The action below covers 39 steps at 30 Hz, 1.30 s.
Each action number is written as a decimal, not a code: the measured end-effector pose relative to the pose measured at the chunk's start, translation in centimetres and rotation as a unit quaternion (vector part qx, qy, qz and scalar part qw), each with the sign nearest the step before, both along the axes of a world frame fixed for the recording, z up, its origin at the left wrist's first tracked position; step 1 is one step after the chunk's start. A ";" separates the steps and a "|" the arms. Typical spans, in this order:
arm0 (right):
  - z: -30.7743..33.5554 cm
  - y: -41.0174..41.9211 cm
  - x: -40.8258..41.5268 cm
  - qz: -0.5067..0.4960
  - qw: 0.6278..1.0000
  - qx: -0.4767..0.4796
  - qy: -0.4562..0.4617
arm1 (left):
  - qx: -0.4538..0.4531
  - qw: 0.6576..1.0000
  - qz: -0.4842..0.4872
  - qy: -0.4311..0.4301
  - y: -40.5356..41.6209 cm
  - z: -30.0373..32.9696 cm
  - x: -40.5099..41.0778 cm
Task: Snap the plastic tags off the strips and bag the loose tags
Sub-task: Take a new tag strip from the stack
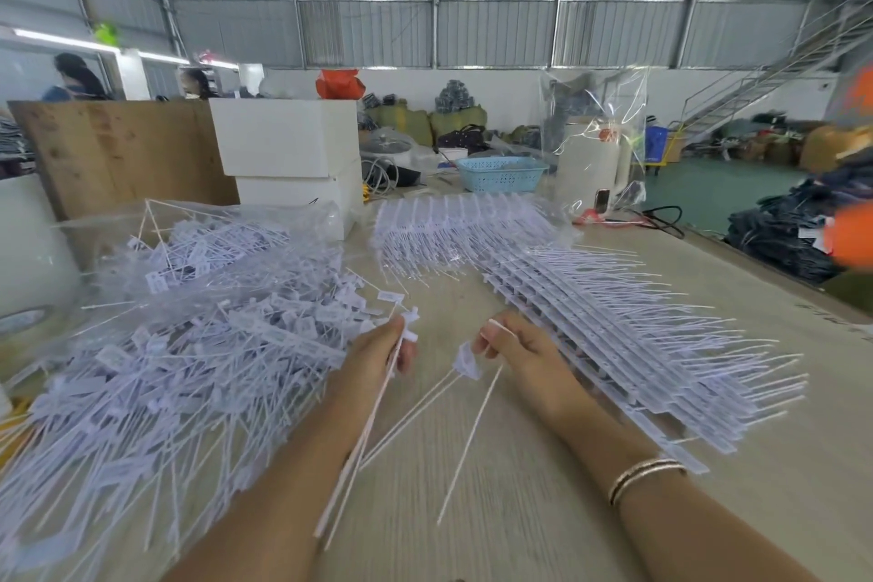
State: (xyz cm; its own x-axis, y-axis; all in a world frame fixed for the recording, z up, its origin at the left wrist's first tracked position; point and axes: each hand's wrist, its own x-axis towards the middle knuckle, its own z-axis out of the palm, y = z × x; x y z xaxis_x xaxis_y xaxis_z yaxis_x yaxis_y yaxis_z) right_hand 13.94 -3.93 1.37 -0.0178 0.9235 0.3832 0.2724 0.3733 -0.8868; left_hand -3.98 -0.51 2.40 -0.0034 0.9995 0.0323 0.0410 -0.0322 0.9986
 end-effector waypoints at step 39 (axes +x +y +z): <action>0.4 -0.8 -1.8 0.094 0.994 -0.037 -0.046 | 0.377 0.789 0.001 0.486 -1.9 0.2 0.5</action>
